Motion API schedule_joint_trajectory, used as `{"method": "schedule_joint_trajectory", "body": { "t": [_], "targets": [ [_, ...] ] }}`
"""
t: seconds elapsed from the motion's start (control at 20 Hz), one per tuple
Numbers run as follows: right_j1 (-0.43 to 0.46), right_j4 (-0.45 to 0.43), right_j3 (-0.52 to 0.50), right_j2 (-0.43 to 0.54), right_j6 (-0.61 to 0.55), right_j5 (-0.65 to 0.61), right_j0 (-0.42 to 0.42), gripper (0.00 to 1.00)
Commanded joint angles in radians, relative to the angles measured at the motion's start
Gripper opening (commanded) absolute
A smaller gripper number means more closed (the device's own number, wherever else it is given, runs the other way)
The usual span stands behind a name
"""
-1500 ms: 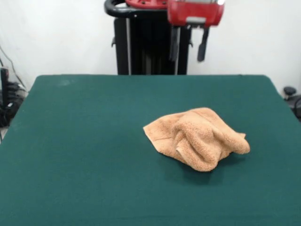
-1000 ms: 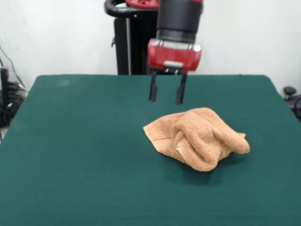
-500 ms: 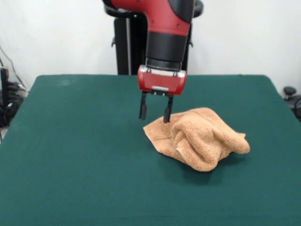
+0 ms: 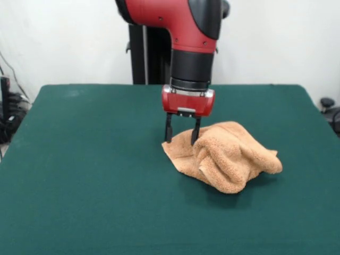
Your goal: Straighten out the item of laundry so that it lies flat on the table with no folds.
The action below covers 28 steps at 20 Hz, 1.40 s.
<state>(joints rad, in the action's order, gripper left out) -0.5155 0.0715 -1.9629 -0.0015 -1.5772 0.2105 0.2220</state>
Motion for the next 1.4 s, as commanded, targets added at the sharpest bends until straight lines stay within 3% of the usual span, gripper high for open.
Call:
{"method": "schedule_joint_trajectory", "body": {
  "t": [0.05, 0.55, 1.05, 1.15, 1.3, 1.4],
  "targets": [
    [0.046, 0.12, 0.027, 0.072, -0.317, 0.079, -0.077, 1.0],
    [0.117, 0.305, 0.095, -0.101, -0.233, 0.031, -0.223, 1.0],
    [0.18, 0.455, 0.145, -0.208, -0.203, -0.021, -0.32, 1.0],
    [0.182, 0.409, 0.154, -0.148, -0.207, -0.015, -0.261, 1.0],
    [0.182, 0.229, 0.143, 0.112, -0.221, -0.018, -0.021, 1.0],
    [0.194, 0.164, 0.154, 0.2, -0.185, -0.049, 0.068, 1.0]
  ]
}}
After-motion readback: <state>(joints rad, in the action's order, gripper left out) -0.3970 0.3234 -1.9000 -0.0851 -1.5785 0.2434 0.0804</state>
